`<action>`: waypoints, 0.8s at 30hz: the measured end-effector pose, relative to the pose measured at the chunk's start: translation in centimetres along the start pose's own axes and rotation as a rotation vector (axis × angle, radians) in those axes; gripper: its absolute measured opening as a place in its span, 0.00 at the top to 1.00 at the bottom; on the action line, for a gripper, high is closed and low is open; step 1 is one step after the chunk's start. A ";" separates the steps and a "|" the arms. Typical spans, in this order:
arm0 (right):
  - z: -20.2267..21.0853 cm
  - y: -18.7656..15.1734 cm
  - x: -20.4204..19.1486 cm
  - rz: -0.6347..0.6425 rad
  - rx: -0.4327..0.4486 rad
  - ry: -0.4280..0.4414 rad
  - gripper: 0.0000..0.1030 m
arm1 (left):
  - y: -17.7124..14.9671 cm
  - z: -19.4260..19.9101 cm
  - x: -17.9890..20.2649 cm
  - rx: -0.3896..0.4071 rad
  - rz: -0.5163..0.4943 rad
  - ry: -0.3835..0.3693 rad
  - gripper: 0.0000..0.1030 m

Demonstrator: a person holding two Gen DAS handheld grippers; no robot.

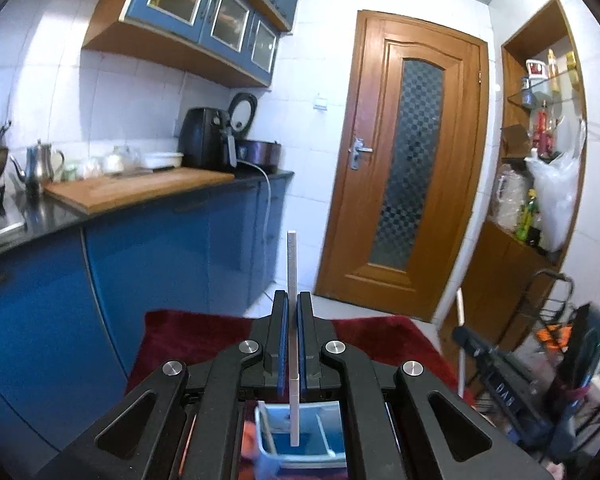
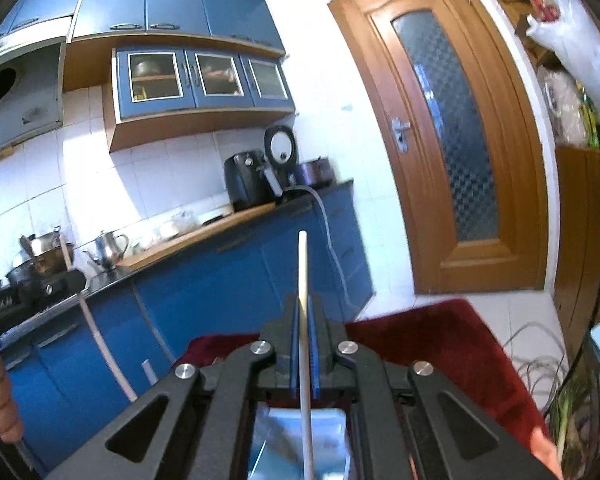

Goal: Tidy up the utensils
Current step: 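Carry both chopsticks to the holder and open both tools to drop them in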

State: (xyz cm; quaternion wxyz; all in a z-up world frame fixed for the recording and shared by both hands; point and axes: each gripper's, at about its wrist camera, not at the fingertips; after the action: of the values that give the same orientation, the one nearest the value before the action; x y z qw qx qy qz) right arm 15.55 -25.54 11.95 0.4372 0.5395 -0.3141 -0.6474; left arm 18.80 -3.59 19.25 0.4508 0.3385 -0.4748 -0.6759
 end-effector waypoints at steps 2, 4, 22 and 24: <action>-1.3 -0.2 -0.2 0.013 0.029 -0.017 0.94 | -0.6 -1.1 0.0 -0.002 -0.003 0.014 0.96; -2.2 -0.4 -0.2 0.018 0.041 -0.024 0.94 | -1.3 -2.0 0.0 -0.010 -0.001 0.016 0.96; -3.6 -5.2 -0.3 0.182 -0.037 -0.040 0.94 | -7.9 -6.5 0.8 -0.116 -0.013 0.050 0.96; -3.3 -5.2 -0.2 0.173 -0.062 -0.030 0.90 | -8.1 -6.5 0.8 -0.126 -0.010 0.055 0.95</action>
State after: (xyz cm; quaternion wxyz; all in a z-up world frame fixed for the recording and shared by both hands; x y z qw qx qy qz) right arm 17.58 -22.94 6.70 0.5032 0.4868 -0.3461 -0.6245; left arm 21.95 -5.41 9.44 0.4807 0.3303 -0.4171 -0.6970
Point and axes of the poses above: each gripper's, at about its wrist camera, not at the fingertips, and z roughly against the way its jaws point, x to its right, y to its top, and after that the axes turned 10 degrees about -z, right-handed
